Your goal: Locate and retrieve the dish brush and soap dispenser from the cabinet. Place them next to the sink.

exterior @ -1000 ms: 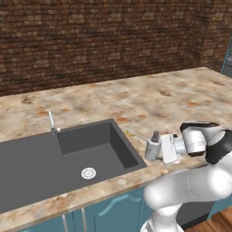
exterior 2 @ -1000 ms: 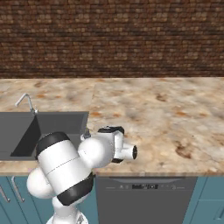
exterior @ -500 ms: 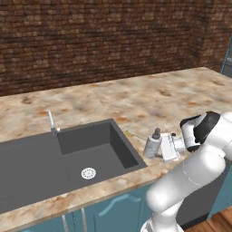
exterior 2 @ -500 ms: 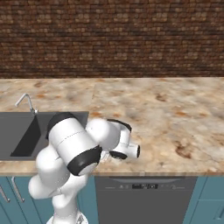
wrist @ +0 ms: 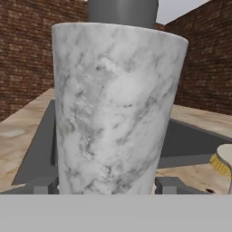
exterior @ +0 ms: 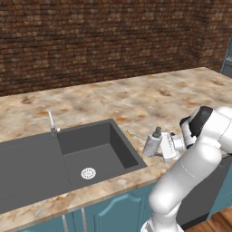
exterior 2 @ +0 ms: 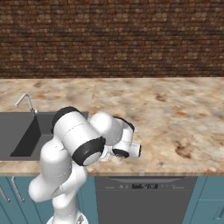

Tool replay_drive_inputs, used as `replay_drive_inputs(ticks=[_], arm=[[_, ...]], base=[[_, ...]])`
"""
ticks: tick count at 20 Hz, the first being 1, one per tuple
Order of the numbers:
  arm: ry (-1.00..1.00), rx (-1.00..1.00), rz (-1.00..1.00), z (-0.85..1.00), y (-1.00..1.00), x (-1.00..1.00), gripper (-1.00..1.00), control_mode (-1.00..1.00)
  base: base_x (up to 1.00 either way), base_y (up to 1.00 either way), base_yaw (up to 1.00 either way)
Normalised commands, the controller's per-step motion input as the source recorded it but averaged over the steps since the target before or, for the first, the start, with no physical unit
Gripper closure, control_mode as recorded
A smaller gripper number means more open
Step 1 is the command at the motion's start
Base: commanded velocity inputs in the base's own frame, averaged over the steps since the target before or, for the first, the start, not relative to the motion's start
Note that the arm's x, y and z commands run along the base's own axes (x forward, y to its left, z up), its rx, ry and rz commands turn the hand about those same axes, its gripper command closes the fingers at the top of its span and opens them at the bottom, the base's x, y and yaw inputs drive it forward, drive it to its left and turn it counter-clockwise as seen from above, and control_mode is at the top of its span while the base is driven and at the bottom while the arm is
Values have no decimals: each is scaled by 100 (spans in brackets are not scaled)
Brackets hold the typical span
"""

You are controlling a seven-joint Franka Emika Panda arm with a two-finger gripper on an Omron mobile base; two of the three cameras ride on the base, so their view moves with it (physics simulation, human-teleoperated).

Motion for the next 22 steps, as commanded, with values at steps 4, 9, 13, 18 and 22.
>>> replay_drive_inputs(ticks=[4, 9, 13, 18, 22], arm=[[0, -8, 0, -6, 7, 0, -100, -100], [0, -7, 0, -6, 1, 0, -100, -100], [0, -2, 0, 1, -2, 0, -100, -100], [0, -10, 0, 16, -12, 0, -100, -100], [5, -19, 0, 46, -8, -4, -100, -100]], base=[[0, 0, 0], [0, 0, 0], [0, 0, 0], [0, 0, 0], [0, 0, 0]])
